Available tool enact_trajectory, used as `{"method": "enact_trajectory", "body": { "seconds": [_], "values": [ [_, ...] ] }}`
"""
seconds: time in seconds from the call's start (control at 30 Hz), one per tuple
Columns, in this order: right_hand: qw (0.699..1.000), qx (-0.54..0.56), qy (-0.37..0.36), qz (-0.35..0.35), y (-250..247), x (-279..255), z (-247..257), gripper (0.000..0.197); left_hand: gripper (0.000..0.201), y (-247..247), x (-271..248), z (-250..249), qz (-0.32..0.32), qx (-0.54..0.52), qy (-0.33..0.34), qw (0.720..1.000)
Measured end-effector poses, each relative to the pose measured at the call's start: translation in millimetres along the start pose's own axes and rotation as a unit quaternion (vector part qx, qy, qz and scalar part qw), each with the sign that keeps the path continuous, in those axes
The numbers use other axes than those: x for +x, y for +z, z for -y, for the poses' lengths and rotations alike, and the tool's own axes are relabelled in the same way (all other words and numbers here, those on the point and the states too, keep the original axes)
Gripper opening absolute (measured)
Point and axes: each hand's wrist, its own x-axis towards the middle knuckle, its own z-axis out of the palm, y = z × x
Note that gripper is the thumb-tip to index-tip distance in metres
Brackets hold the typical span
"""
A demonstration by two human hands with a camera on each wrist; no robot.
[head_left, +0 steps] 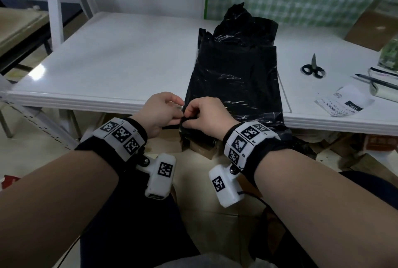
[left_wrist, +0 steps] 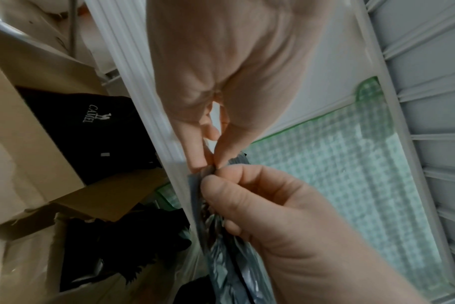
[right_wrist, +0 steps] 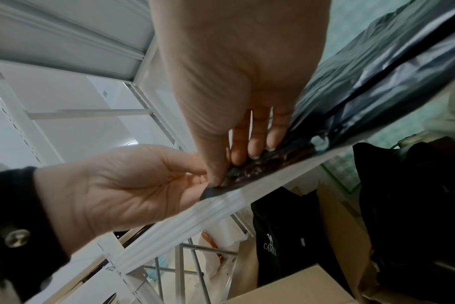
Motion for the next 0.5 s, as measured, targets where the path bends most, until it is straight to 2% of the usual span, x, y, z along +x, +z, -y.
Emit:
{"method": "enact_trajectory", "body": {
  "seconds": [0.27, 0.5],
  "values": [
    [1.000, 0.006, -0.004, -0.017, -1.4, 2.4, 1.4, 0.009, 0.028, -2.5, 0.6, -0.8, 0.017, -0.026, -0.008, 0.999],
    [1.000, 0.019, -0.010, 0.021, -4.1, -0.9, 0.9, 0.007, 0.029, -3.1, -0.1, -1.5, 0.018, -0.016, -0.008, 1.000]
  ]
}}
